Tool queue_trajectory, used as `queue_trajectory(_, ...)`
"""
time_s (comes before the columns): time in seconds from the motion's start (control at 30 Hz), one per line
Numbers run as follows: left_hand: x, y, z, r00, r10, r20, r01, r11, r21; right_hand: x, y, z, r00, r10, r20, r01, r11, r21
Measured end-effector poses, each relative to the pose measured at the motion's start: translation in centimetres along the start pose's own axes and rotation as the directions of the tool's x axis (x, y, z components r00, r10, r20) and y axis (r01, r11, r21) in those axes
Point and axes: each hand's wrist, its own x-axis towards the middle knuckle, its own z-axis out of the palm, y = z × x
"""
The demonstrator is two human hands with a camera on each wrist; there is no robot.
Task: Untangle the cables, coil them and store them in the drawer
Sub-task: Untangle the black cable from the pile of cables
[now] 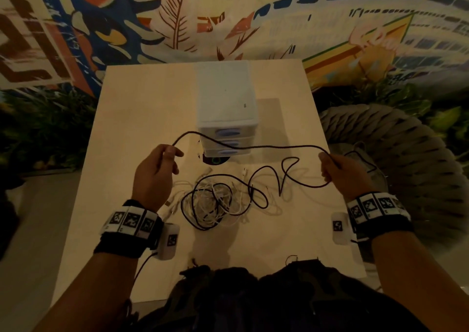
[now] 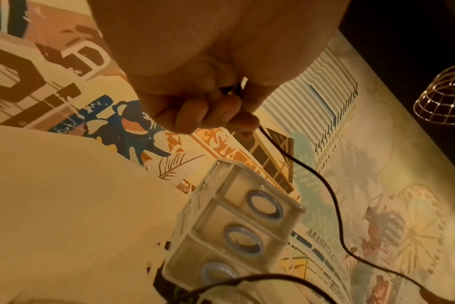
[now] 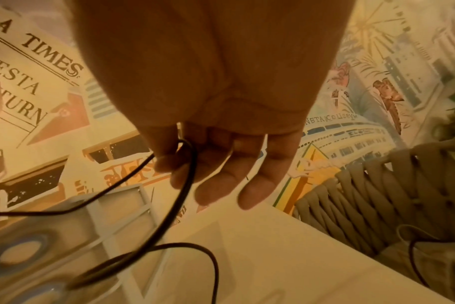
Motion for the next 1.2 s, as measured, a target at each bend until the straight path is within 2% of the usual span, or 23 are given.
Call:
queue_trajectory(0.07, -0.4, -0.2, 0.5, 0.998, -0.018, 0.063, 0.018, 1.000, 0.009, -0.1, -0.6, 0.1, 0.999, 0.017, -0.040, -0.015, 0.998, 0.060)
queue_trajectory(0.17, -1.1, 0.1, 1.4, 0.990, 0.007, 0.140, -0.008, 1.000, 0.007, -0.5, -2.6, -0.1, 0.993, -0.064, -0.102, 0.061, 0.998, -0.027)
queue_trajectory(0.23, -1.6, 1.3, 1.6, 0.983, 0.070, 0.167, -0.066, 0.997, -0.028, -0.3, -3.1, 0.3, 0.991, -0.104, -0.087, 0.097, 0.992, -0.078)
queue_trajectory(0.3, -2.0, 2.9, 1.4, 0.973, 0.152, 0.173, -0.142, 0.987, -0.072, 0.3, -2.3, 1.2, 0.996, -0.093, 0.006, 0.093, 0.987, -0.132)
queue_trajectory(0.4, -2.4, 4.9, 0.9, 0.938, 0.271, 0.215, -0.242, 0.959, -0.150, 0.2, -0.6, 2.5, 0.972, 0.092, 0.218, -0.015, 0.942, -0.334)
queue_trajectory(0.47, -2.6, 5.5, 0.6, 0.895, 0.356, 0.268, -0.322, 0.933, -0.160, -0.6, 0.1, 3.2, 0.951, 0.175, 0.256, -0.067, 0.922, -0.382)
queue_trajectory(0.53, -2.8, 5.7, 0.7, 0.852, 0.407, 0.329, -0.367, 0.913, -0.178, -1.7, 0.5, 3.8, 0.974, 0.102, 0.204, -0.042, 0.960, -0.278)
queue_trajectory(0.6, -3.3, 5.6, 1.1, 0.803, 0.435, 0.408, -0.396, 0.900, -0.182, -2.2, 0.1, 3.9, 0.994, -0.074, 0.075, 0.086, 0.981, -0.174)
queue_trajectory(0.63, -3.7, 5.3, 1.4, 0.768, 0.441, 0.465, -0.417, 0.895, -0.160, -2.3, -0.7, 3.7, 0.984, -0.180, 0.001, 0.178, 0.974, -0.138)
queue_trajectory(0.7, -4.3, 4.6, 2.3, 0.685, 0.394, 0.613, -0.451, 0.890, -0.068, -2.2, -3.8, 3.4, 0.918, -0.383, -0.105, 0.374, 0.922, -0.100)
queue_trajectory(0.73, -4.6, 4.1, 2.8, 0.642, 0.334, 0.690, -0.464, 0.886, 0.004, -2.0, -5.6, 3.6, 0.881, -0.461, -0.105, 0.453, 0.887, -0.092)
queue_trajectory(0.8, -5.1, 3.4, 4.0, 0.554, 0.142, 0.820, -0.454, 0.878, 0.155, -1.8, -8.6, 5.0, 0.839, -0.545, 0.003, 0.542, 0.834, -0.102)
queue_trajectory(0.87, -5.7, 2.8, 5.0, 0.484, -0.050, 0.874, -0.394, 0.879, 0.268, -1.6, -10.9, 7.7, 0.842, -0.499, 0.205, 0.529, 0.839, -0.132)
queue_trajectory(0.93, -6.4, 2.1, 5.8, 0.471, -0.135, 0.872, -0.358, 0.874, 0.328, -1.8, -12.4, 10.6, 0.826, -0.346, 0.445, 0.466, 0.864, -0.191)
queue_trajectory(1.0, -7.0, 1.4, 6.2, 0.477, -0.170, 0.863, -0.320, 0.880, 0.350, -2.1, -13.1, 13.0, 0.767, -0.198, 0.610, 0.437, 0.857, -0.272)
queue_trajectory(1.07, -7.4, 0.6, 6.3, 0.490, -0.186, 0.852, -0.284, 0.890, 0.357, -2.1, -13.4, 14.4, 0.751, -0.211, 0.626, 0.443, 0.864, -0.240)
queue_trajectory(1.2, -7.9, -1.8, 5.6, 0.543, -0.228, 0.808, -0.194, 0.902, 0.385, -1.9, -13.9, 14.0, 0.807, -0.366, 0.464, 0.436, 0.899, -0.049)
